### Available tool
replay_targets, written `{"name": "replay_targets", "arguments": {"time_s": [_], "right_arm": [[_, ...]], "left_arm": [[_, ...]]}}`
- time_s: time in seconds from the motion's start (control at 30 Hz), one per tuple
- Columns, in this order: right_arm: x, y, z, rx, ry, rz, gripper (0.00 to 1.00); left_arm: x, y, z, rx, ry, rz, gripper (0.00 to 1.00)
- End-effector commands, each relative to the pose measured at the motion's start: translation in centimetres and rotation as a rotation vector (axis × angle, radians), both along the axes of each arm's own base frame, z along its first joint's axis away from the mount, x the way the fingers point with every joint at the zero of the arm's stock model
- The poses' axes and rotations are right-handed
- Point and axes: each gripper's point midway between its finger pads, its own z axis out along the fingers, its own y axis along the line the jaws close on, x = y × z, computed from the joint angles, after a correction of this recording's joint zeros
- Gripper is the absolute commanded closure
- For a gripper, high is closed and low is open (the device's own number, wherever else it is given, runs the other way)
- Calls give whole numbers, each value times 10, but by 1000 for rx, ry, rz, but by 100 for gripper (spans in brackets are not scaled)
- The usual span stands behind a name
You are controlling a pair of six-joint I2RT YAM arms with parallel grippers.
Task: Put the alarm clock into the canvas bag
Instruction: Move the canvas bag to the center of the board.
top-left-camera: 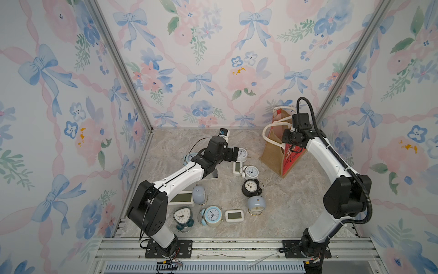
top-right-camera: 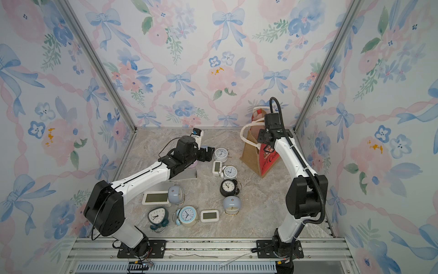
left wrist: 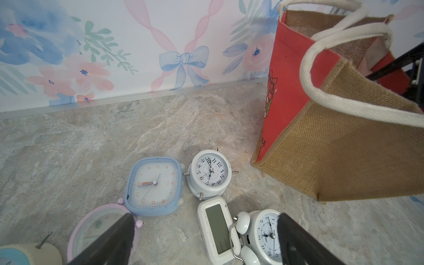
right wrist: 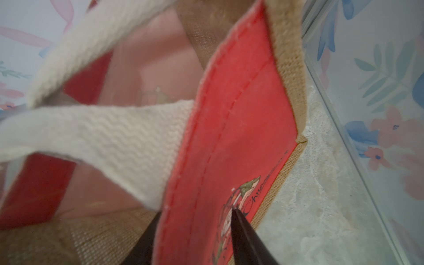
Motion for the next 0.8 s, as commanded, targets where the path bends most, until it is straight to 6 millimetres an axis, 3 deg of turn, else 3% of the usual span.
{"name": "replay_targets", "arguments": {"time_s": [0.0,0.17,0.33,0.6,0.77], "right_arm": [[-19,-6,4,-37,27,-3,70],[-47,-16,4,-54,46,4,91],[-83,-19,4,-64,74,28,100],[-151,-22,5,-104,110,68,100],[-189,-19,10,-87,89,93,100]], "left_arm": [[-2,-11,1,-5,16,-28,4],[-5,-33,3,-9,31,-84,4],[-10,-62,8,-45,57,-165,7],[-13,-115,15,-62,85,-256,8],[-15,-145,14,-103,125,-295,18]]}}
